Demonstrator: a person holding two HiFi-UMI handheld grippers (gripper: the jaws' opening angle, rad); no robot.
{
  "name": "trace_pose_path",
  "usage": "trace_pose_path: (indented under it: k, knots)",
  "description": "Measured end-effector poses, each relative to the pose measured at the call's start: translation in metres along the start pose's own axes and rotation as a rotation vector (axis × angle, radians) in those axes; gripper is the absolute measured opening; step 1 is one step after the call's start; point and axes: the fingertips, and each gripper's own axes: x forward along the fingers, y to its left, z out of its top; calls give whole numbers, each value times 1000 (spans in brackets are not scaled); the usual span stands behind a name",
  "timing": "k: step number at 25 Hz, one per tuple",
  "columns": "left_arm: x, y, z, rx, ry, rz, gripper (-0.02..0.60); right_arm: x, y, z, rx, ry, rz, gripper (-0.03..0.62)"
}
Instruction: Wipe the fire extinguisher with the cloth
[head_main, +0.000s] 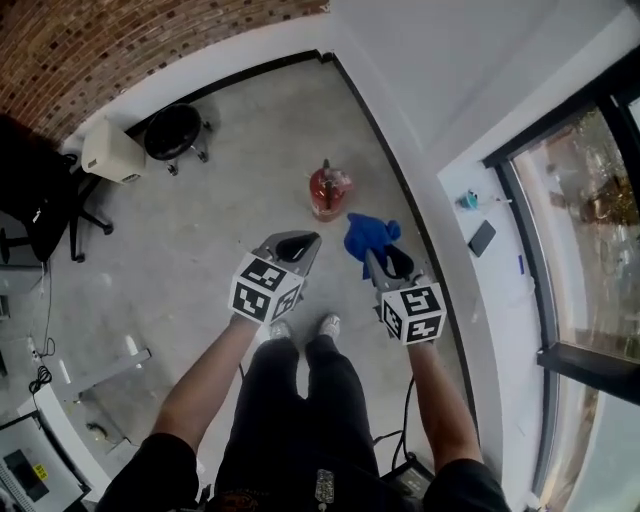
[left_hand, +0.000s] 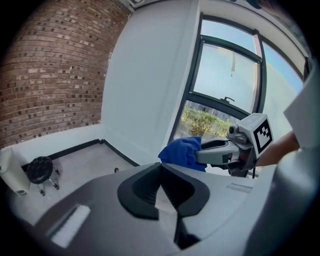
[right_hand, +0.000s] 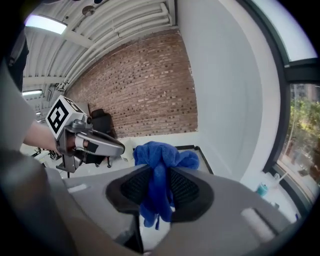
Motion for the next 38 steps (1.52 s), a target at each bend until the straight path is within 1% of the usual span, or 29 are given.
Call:
trace_pose_path:
  k: [2, 5, 7, 10, 12, 16, 18, 23, 26, 27, 29, 32, 35, 38]
  knots:
    - [19, 15, -11, -30, 22, 5, 6, 23, -9, -9, 9, 27, 28, 109]
    - [52, 41, -32, -60, 42, 3, 6, 64, -21, -21, 15, 34, 81, 109]
    - [77, 62, -46, -75, 52, 8, 6, 95, -32, -28, 13, 41, 92, 109]
    - [115, 97, -62, -97, 68, 16, 6, 141, -48, -41, 18, 72, 89, 109]
    - [139, 118, -68, -98, 79, 12, 6, 171, -59, -50, 29, 97, 82, 109]
    - [180, 156, -75, -95, 99, 6, 6, 230, -84, -69, 12, 150, 9, 110]
    - [199, 172, -80, -97, 116, 3, 6, 258, -95, -80, 2, 191, -11, 109]
    - [241, 204, -100, -106, 175, -21, 5, 312, -107, -99, 53, 260, 30, 109]
    - [258, 216, -112, -103, 200, -31, 6, 330, -114, -113, 81, 280, 28, 109]
    - [264, 218, -116, -96, 212, -34, 6, 335, -115, -117, 92, 286, 41, 109]
    - [278, 223, -122, -82, 232, -40, 5, 347, -115, -126, 101, 309, 98, 109]
    - [300, 230, -122, -65, 240, -59, 6, 368, -125, -135, 114, 339, 176, 109]
    - [314, 232, -122, -61, 253, -74, 6, 382, -141, -142, 183, 360, 221, 109]
    - [325, 234, -121, -60, 277, -71, 6, 393, -155, -152, 206, 405, 241, 109]
